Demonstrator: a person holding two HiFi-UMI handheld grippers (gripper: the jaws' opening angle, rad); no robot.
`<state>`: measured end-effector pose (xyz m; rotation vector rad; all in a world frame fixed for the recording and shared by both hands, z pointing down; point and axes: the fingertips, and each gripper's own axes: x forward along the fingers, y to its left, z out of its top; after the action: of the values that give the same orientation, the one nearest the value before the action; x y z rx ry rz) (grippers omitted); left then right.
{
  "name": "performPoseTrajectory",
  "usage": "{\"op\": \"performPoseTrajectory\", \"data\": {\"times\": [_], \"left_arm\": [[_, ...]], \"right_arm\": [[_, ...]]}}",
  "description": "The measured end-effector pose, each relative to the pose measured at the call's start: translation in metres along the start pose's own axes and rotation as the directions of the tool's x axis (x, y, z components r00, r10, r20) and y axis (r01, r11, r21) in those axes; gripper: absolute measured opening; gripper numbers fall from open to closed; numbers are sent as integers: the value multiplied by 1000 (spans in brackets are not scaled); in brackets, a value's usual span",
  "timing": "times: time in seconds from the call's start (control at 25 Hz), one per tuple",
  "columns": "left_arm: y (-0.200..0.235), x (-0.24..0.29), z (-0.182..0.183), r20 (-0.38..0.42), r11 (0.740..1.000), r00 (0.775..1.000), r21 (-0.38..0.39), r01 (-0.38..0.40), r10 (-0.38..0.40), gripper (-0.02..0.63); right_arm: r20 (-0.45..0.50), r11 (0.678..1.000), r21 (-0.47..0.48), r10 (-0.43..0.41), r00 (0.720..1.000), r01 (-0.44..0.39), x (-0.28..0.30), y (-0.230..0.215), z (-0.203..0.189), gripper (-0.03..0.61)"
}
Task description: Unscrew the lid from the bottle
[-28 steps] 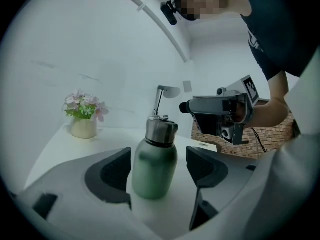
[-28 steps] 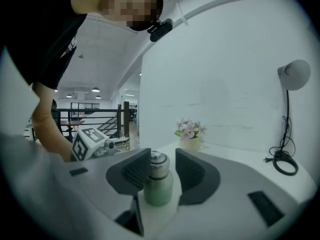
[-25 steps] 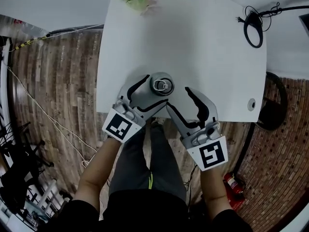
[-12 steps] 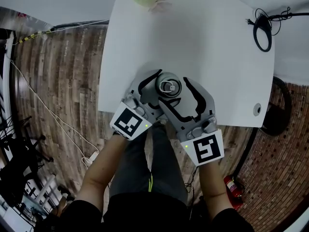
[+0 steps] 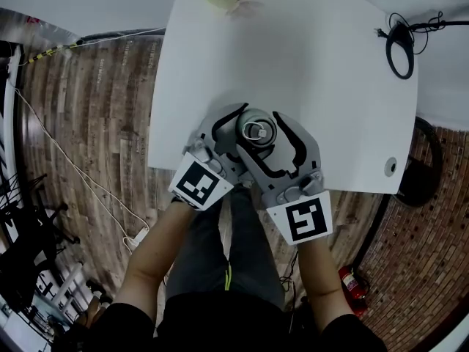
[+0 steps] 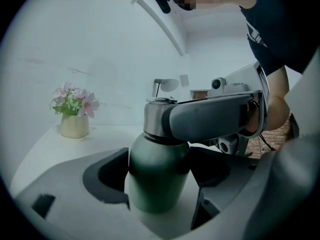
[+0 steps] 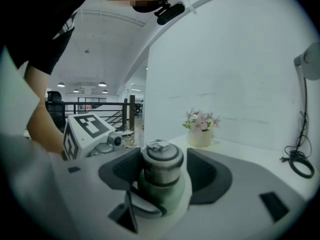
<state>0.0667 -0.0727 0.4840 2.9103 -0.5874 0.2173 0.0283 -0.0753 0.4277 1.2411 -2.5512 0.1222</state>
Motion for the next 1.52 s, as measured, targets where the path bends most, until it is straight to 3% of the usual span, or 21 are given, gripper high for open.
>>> {"op": "performPoseTrajectory", "data": {"times": [0.08, 0.28, 0.52, 0.64, 0.8, 0.92, 1.24, 1.44, 1.52], "left_arm": [[1, 0, 0, 1, 1000, 1000, 3, 0, 0, 374], [1, 0, 0, 3, 1000, 1000, 10, 10, -10, 373], [2, 0, 2, 5, 1000, 1000, 0, 12, -12, 374], [1, 0, 2, 7, 1000, 1000, -3, 13, -13, 374], [2, 0, 3, 8, 1000, 1000, 1, 15, -15, 373], [2, 0, 2, 9, 1000, 1000, 4, 16, -16, 373], [1, 0, 2, 14, 1000, 1000, 8, 16, -16, 373], [1, -1, 3, 8, 1000, 1000, 7, 17, -17, 373], [1, 0, 3, 9, 1000, 1000, 6, 16, -16, 373]], "right_arm": [[-2, 1000, 1, -6, 1000, 6, 1, -1, -1, 261], [8, 999, -4, 45, 999, -44, 1, 0, 0, 259], [-16, 969, -88, 230, 973, -230, 1, 6, -2, 259], [-33, 918, -144, 370, 928, -371, 0, 10, 1, 259], [-76, 812, -180, 551, 831, -555, 0, 14, 1, 259], [-85, 775, -168, 604, 793, -609, -1, 14, 1, 259], [-65, 800, -193, 567, 821, -568, 0, 15, 2, 259], [-22, 873, -129, 472, 881, -470, -1, 13, -2, 308], [24, 921, -77, 386, 922, -383, -5, 8, -3, 310]]}}
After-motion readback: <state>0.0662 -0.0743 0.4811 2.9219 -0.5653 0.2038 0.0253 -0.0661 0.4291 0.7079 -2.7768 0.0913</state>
